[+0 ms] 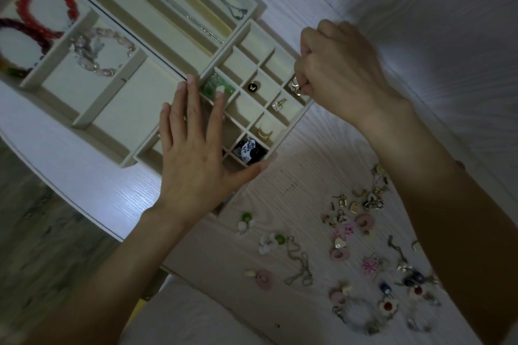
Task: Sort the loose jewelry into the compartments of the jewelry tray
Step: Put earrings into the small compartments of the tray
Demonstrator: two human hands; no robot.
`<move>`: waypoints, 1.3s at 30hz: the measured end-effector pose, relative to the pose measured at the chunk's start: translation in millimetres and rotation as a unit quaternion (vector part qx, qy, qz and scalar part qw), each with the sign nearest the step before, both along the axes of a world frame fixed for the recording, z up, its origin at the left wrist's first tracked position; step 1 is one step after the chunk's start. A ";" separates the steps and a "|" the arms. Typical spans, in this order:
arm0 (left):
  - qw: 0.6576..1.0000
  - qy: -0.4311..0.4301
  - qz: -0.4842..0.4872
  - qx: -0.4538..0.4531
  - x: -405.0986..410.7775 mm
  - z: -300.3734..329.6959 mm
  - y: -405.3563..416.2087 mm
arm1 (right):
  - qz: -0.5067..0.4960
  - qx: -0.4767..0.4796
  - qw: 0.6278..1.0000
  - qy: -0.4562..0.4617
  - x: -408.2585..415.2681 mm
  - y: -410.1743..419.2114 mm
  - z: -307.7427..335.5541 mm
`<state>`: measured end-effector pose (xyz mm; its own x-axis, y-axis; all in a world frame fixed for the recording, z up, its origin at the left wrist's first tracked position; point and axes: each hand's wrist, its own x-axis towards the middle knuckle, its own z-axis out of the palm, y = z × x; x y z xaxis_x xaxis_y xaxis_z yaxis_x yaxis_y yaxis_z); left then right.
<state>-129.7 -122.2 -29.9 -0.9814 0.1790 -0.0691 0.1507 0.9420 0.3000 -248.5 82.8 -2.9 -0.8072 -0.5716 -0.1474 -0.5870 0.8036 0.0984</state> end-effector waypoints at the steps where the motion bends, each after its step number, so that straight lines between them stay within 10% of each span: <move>1: 1.000 0.000 0.000 0.001 0.1 0.0 0.1 | 0.004 0.001 1.000 -0.001 -1.2 0.3 0.6; 39: 1.000 -0.001 0.000 -0.003 -1.3 1.4 -1.1 | 0.004 -0.025 0.995 -0.093 23.7 23.0 27.8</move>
